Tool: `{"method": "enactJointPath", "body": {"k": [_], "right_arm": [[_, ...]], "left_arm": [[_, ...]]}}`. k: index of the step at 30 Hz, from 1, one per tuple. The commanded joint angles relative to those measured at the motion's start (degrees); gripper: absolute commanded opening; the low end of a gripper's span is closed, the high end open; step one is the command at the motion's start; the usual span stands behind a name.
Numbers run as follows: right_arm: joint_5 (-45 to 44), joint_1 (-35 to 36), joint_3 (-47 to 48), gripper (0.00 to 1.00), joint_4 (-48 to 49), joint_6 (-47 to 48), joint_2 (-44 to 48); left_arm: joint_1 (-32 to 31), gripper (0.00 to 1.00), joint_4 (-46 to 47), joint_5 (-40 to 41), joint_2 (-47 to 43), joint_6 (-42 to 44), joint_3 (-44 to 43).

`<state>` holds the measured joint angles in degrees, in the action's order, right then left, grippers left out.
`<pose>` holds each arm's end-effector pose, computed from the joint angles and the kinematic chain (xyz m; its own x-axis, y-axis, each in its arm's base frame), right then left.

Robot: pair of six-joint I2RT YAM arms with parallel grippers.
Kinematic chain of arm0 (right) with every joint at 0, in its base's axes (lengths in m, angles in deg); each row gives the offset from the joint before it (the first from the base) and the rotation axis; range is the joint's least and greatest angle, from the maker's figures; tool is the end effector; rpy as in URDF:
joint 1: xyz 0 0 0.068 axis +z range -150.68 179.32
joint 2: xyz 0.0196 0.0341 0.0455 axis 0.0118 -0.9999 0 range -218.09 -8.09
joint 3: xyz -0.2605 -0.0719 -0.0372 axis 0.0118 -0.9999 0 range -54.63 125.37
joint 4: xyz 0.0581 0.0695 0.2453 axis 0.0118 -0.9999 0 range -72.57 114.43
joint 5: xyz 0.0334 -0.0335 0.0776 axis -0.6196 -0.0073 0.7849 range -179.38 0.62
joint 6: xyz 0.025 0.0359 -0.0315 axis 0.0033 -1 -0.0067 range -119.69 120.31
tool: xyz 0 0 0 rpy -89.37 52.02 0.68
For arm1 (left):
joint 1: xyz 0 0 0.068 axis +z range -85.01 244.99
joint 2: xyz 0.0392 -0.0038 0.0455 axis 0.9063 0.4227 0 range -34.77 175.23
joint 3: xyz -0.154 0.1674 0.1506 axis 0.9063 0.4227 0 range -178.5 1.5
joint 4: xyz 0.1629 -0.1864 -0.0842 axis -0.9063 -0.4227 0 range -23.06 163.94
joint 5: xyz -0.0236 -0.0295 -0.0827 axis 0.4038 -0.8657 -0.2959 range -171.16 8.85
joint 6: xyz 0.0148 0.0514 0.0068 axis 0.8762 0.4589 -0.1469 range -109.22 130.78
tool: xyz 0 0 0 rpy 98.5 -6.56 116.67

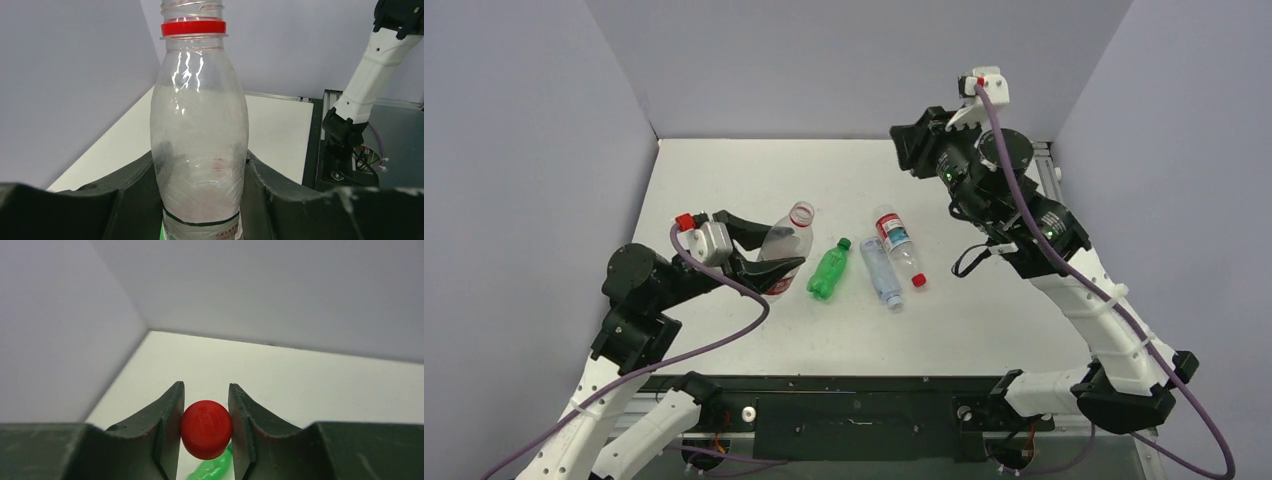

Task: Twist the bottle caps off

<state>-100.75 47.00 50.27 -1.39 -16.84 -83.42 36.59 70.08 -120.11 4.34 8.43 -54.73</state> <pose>0.1704 0.1765 0.5491 -0.1326 0.2837 -0.9497 -0.5789 0.7556 0.3066 0.1044 -0.0817 0.4329 0.1644 -0.1250 -0.9784 0.9157 0.3881 0.1042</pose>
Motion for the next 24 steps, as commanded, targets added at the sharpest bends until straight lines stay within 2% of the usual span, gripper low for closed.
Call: {"method": "enactJointPath", "body": {"k": [1,6,10,21,24], "right_arm": [[-14.04,-9.37,-19.10,0.00,-1.22,-5.90,2.24],[-15.40,-17.40,-40.45,0.00,5.19,-12.03,3.38],[-17.22,-20.41,-48.95,0.00,9.39,-15.38,0.31],[-17.90,-25.66,-58.19,0.00,15.78,-23.11,-10.11],[-18.16,-27.06,-59.02,0.06,14.58,-25.02,-11.40]], "left_arm": [[0.10,0.00,1.20,-1.36,-1.09,0.10,2.17],[0.10,0.00,-0.14,-1.18,-0.61,-1.48,3.99],[0.10,0.00,1.44,0.26,-2.21,-1.84,7.07],[0.19,0.00,1.33,4.62,-4.43,-1.78,8.59],[0.19,0.00,1.29,5.59,-4.50,-1.53,8.75]]}}
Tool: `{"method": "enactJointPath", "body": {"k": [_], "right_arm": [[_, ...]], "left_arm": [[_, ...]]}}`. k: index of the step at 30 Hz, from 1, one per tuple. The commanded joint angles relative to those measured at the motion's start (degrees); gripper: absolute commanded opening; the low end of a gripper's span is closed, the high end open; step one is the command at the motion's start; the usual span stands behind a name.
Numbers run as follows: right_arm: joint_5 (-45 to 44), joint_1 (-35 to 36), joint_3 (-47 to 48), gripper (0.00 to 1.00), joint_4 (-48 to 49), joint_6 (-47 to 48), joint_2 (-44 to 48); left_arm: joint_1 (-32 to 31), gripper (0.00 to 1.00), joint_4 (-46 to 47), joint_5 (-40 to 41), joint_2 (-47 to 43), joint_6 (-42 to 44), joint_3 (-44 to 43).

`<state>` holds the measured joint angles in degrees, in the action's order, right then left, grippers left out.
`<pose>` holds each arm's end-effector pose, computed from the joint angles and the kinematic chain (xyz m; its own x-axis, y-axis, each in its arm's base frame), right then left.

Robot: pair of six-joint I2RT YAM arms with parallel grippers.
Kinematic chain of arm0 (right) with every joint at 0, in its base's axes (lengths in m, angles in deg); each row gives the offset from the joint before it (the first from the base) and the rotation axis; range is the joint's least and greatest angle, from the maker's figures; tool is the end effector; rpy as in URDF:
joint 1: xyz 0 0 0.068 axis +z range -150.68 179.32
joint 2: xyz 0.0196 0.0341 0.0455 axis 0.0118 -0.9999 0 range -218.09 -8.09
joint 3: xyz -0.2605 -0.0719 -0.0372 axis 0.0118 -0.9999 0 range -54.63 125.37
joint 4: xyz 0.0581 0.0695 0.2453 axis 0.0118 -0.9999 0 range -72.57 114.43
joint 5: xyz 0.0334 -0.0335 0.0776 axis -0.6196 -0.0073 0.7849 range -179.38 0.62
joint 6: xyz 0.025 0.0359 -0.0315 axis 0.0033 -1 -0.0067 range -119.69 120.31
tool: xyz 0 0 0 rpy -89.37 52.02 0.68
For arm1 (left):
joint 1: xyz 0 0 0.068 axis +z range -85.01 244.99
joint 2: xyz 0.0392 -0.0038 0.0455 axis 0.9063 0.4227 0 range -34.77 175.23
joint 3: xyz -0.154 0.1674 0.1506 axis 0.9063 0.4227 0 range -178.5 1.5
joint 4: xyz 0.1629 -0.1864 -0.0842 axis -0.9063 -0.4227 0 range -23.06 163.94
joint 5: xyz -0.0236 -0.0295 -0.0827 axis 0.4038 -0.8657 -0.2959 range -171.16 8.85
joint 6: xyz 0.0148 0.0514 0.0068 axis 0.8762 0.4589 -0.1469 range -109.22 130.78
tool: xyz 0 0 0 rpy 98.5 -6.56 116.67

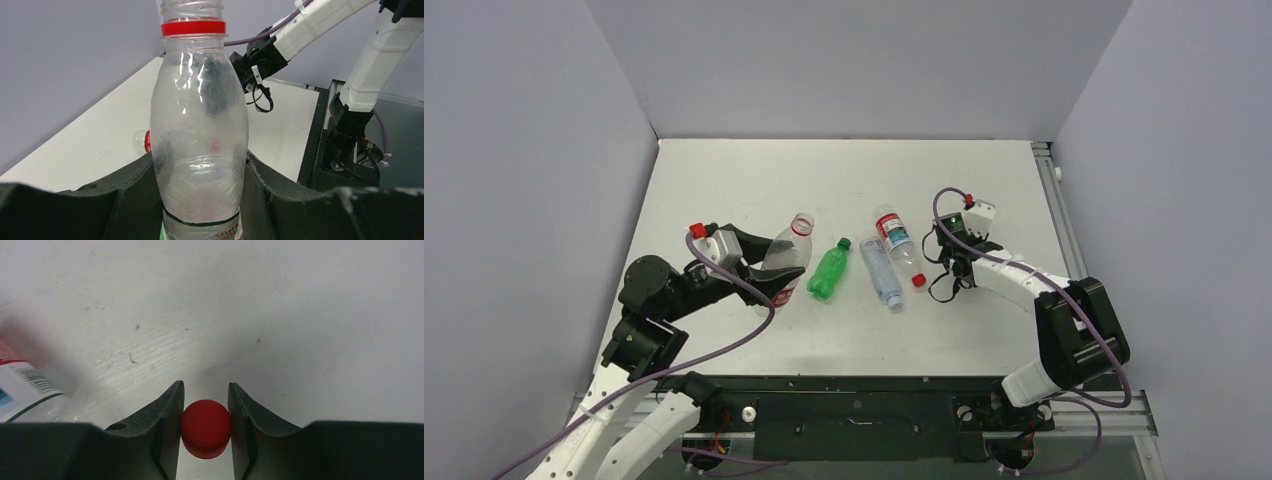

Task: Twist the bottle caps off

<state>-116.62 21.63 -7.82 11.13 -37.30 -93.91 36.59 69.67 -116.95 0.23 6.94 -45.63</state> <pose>0.2777 0.0962 0.1856 -0.6279 0.3289 -0.7054 0.3846 0.9190 0.0861 0.1069 -0.0813 0.3892 0.0601 -0.0941 -0.9937 0.9015 0.4325 0.0135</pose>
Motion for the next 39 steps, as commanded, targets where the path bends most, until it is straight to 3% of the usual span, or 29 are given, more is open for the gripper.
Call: {"method": "enactJointPath", "body": {"k": [1,10,15,20,25,30,35,39], "right_arm": [[-2.40,-1.89,-1.43,0.08,1.59,-5.41,-0.96],[-2.43,-2.18,-5.00,0.38,0.97,-6.87,-0.70],[-2.03,-1.76,-5.01,0.55,-0.97,-6.06,3.84],[-2.75,-0.18,-0.39,0.58,-7.04,-4.17,11.47],[-2.06,7.08,10.50,0.61,-12.08,0.16,20.02],[12.42,17.56,26.79,0.80,-9.62,6.33,22.16],[28.23,27.67,39.54,0.82,-3.68,8.78,19.00],[32.52,34.34,45.44,0.83,-1.34,10.51,15.50]], "left_arm": [[0.19,0.00,1.71,2.50,-0.30,-0.04,-0.33],[0.19,0.00,3.21,3.12,0.99,-0.43,-0.65],[0.19,0.00,3.44,3.55,1.37,-1.16,-1.00],[0.19,0.00,3.44,3.56,2.14,-1.77,-1.69],[0.19,0.00,5.67,3.75,2.75,-2.97,-1.71],[0.19,0.00,6.62,4.07,3.18,-4.74,-1.16],[0.19,0.00,7.44,3.97,3.43,-6.01,-1.07],[0.19,0.00,7.62,3.85,3.27,-6.23,-1.35]]}}
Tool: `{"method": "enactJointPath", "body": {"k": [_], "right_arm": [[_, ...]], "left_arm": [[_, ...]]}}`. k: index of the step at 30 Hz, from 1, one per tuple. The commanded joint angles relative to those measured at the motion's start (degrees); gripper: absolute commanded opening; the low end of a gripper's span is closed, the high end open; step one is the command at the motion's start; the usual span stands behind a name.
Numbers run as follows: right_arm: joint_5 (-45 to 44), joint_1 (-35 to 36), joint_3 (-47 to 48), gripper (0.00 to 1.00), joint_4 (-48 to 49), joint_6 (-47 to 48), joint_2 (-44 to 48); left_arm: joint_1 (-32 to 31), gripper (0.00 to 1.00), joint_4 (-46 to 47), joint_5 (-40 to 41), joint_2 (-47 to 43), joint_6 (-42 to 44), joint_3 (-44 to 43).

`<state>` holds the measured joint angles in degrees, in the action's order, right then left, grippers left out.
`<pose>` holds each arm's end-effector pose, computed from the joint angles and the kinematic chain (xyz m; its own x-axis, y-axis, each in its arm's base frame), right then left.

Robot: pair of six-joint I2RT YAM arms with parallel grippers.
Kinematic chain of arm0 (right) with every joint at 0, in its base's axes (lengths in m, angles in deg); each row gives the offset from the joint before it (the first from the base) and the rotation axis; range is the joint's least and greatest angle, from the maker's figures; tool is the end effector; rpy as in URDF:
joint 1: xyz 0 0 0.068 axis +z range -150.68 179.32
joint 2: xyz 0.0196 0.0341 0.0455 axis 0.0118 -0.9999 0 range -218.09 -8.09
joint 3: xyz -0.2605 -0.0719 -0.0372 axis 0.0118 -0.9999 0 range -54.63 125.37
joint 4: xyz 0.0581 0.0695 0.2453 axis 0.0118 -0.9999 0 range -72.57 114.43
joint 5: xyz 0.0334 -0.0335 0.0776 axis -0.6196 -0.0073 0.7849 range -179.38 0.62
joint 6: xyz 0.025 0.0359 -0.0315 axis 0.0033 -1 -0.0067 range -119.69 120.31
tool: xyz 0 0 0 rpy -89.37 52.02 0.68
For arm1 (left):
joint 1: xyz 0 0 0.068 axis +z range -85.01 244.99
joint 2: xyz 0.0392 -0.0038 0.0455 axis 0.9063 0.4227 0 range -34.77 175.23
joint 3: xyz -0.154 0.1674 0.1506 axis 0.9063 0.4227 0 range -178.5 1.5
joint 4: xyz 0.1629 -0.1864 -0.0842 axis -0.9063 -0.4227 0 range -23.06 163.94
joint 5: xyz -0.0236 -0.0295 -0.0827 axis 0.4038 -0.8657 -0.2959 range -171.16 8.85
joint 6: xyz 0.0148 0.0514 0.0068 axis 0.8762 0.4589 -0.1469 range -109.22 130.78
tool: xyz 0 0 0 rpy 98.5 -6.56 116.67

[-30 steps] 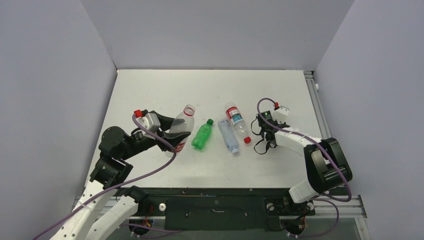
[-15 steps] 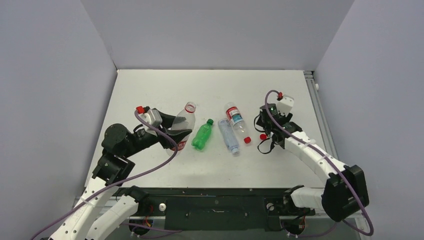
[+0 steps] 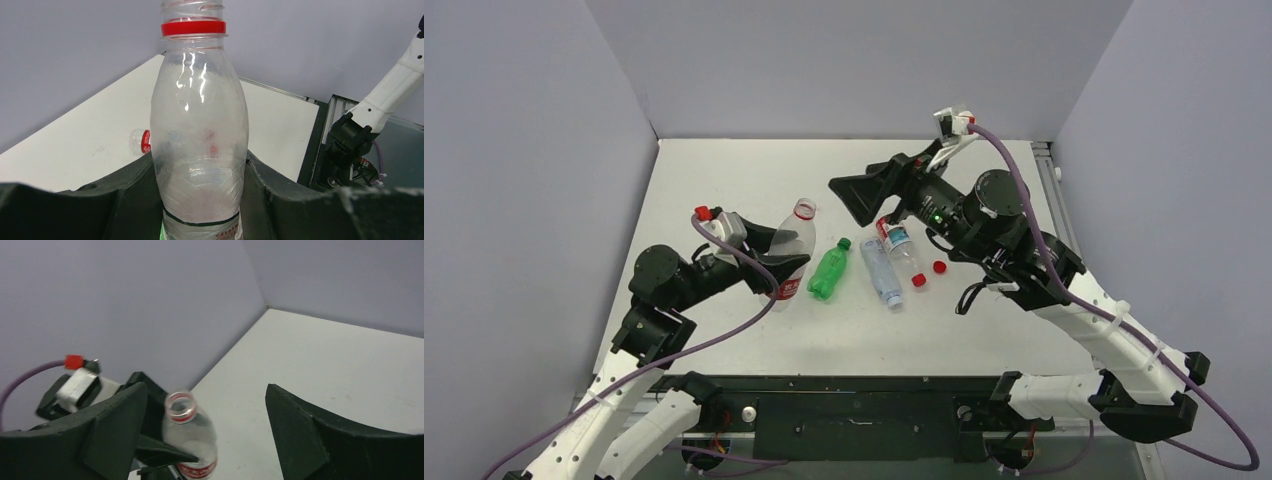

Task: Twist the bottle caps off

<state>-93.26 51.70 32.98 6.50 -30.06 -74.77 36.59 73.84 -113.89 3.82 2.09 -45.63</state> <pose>0.1437 0.1824 0.5052 -0.3511 0.3707 -0.8598 -0.6623 0.5508 0.5079 0.1228 -0.0881 0.3892 -0.0039 -0.1423 -0.9898 0.8802 0.4693 -0.0709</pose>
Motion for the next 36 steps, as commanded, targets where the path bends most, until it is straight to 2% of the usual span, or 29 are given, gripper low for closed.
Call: {"method": "enactJointPath", "body": {"k": [1,5,13,17,18,19,20,22,23,24,25,30,36], "right_arm": [[9.15,5.88,5.49,0.83,3.10,3.72,-5.00],[8.81,8.87,8.90,0.83,1.58,5.33,-8.59],[4.80,11.07,11.41,0.62,-2.16,6.77,-12.34],[3.19,11.27,11.59,0.45,-1.98,6.63,-12.94],[2.66,11.32,11.56,0.34,-1.91,6.59,-12.95],[2.04,11.33,11.56,0.27,-1.71,6.39,-12.95],[1.82,11.34,11.54,0.15,-1.51,6.34,-12.93],[1.20,11.32,11.74,0.02,-1.35,6.46,-13.13],[1.04,11.29,12.09,0.00,-1.52,6.68,-13.22],[0.53,11.19,12.72,0.00,-1.68,7.64,-13.61],[0.05,11.02,13.13,0.00,-2.18,8.19,-13.90],[-5.55,9.50,15.02,0.00,-2.64,15.72,-16.95],[-10.41,5.14,16.75,0.00,1.98,23.42,-24.20]], "left_arm": [[0.19,0.00,3.64,0.62,-0.34,-1.58,-1.42],[0.19,0.00,3.98,0.25,-0.43,-2.28,-1.91],[0.19,0.00,4.44,-0.41,-1.09,-3.09,-2.57],[0.19,0.00,4.58,-0.97,-1.41,-3.22,-2.65],[0.19,0.00,4.60,-1.25,-1.63,-3.10,-2.58],[0.19,0.00,4.59,-1.40,-1.65,-3.01,-2.51],[0.19,0.00,4.47,-1.55,-1.67,-2.83,-2.41],[0.19,0.29,3.85,-0.94,-1.78,-2.75,-2.36],[0.19,0.69,3.51,-0.63,-1.86,-2.66,-2.35],[0.19,0.86,2.69,-0.11,-2.01,-2.30,-2.35],[0.19,0.99,2.14,0.77,-2.15,-1.99,-2.35],[0.19,0.97,-5.88,4.43,-4.86,3.42,-1.46],[0.19,0.97,-16.30,14.32,-9.96,7.60,-1.16]]}}
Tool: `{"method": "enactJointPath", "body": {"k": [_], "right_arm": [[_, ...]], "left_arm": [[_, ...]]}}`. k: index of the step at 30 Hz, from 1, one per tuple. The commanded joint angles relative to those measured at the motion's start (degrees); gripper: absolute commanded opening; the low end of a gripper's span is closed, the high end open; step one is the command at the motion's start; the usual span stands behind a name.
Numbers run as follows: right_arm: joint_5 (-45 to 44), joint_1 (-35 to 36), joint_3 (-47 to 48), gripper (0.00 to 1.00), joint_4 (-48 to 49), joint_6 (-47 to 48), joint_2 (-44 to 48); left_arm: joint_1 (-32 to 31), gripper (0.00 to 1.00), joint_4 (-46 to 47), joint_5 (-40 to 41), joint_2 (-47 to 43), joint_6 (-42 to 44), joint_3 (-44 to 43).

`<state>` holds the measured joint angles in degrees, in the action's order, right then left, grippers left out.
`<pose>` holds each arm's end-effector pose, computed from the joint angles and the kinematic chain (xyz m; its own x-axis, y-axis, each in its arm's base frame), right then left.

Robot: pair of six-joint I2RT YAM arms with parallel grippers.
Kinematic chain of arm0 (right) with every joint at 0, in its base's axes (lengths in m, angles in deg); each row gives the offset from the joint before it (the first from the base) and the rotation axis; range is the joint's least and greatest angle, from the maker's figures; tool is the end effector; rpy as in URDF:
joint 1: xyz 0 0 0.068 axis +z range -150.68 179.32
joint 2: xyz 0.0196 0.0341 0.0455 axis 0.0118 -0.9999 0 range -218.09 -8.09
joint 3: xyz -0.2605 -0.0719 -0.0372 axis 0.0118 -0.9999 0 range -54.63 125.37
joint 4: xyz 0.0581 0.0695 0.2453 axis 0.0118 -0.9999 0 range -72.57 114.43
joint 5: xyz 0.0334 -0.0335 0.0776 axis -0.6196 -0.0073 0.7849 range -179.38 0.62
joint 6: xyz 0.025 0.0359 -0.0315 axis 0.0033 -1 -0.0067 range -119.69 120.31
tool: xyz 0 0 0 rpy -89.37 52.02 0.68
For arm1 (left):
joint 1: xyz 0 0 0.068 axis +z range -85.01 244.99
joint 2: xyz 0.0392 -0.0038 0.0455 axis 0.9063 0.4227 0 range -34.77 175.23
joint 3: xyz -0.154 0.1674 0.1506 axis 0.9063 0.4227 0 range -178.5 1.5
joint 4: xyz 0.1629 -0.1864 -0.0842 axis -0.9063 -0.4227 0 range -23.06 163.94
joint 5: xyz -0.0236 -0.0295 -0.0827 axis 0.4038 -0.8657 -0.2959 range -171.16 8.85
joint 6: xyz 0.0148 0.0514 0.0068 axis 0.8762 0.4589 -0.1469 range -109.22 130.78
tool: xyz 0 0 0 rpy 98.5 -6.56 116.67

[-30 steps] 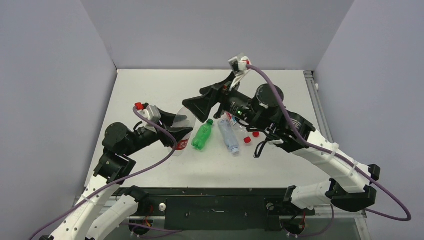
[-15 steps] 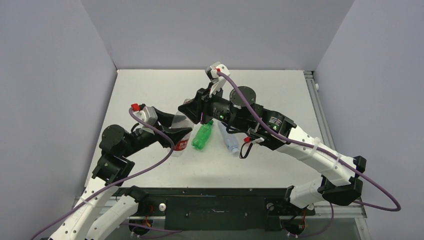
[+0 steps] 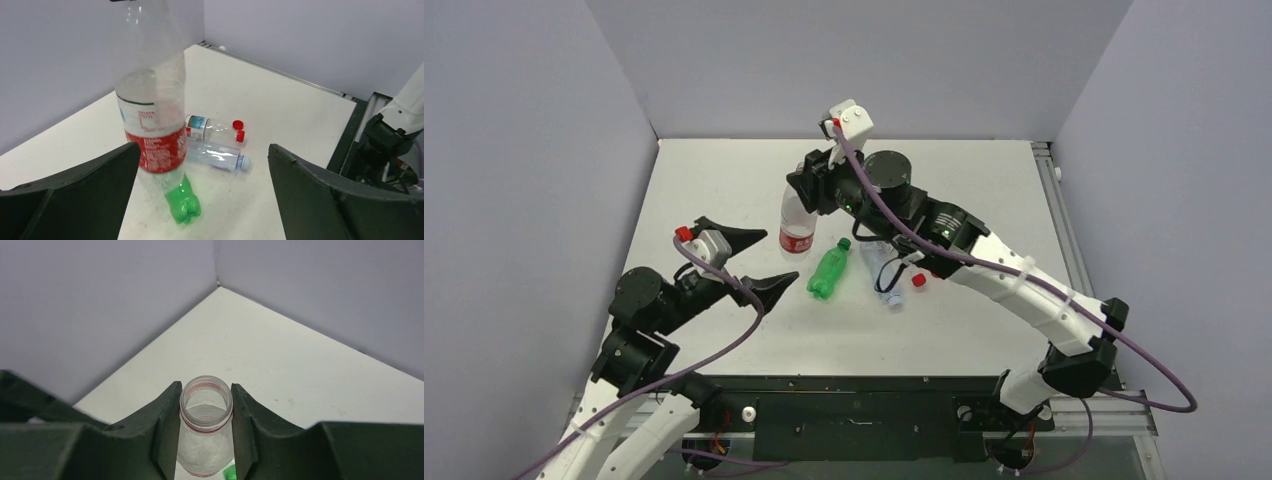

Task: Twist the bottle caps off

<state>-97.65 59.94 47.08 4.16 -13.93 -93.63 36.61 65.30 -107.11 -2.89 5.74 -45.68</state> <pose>0.1650 0.2823 0.4948 -0.2288 0.0898 -0.9693 -0.7589 0.6072 0.2354 0.0997 -0.0714 0.3878 0.0305 -0.1061 -0.9939 0.8157 0.5773 -0.0366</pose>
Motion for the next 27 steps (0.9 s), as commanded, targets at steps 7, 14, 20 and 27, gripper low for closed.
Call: {"method": "enactJointPath", "body": {"k": [7,14,20,27], "right_arm": [[-11.61,-6.40,0.77,0.00,18.02,13.63,-15.22],[-14.96,-9.20,-1.25,0.00,32.25,13.80,-23.97],[-17.51,-10.57,-0.79,0.00,39.38,13.65,-30.91],[-17.53,-13.04,0.20,0.00,40.25,9.16,-35.50]], "left_arm": [[0.17,0.97,-16.46,16.69,-4.90,4.60,-3.74],[0.17,0.96,-19.38,16.79,-5.23,6.50,-3.91],[0.17,0.97,-19.27,16.42,-3.00,5.91,-4.60],[0.17,0.97,-19.10,15.89,-0.33,5.43,-6.00]]}}
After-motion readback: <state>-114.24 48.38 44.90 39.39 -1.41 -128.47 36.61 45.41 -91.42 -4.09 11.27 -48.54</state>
